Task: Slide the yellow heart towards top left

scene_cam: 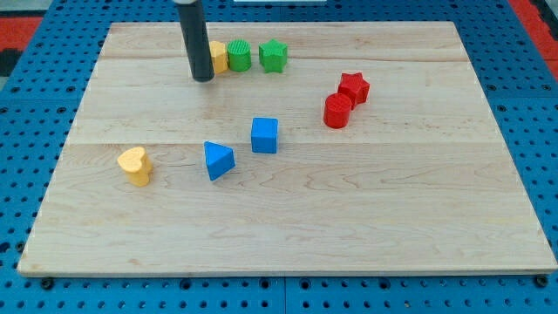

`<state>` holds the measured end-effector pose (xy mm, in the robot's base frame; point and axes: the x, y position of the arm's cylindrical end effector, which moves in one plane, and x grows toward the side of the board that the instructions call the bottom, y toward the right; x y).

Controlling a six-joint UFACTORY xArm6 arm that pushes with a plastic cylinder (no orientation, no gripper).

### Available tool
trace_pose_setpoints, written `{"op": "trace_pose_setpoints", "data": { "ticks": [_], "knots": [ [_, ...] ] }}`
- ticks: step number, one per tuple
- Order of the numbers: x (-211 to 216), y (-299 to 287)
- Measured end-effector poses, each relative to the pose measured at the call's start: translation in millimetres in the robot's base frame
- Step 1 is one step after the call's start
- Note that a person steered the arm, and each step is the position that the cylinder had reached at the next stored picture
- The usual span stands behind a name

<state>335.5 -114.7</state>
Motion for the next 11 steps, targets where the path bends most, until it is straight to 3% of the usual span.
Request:
{"op": "trace_pose_setpoints", "data": {
  "ticks": [4, 6, 9, 11],
  "knots": [
    [196.8, -5.2],
    [178.9, -63.0],
    [172.8, -70.4],
    [134.5, -70.4]
  ]
}}
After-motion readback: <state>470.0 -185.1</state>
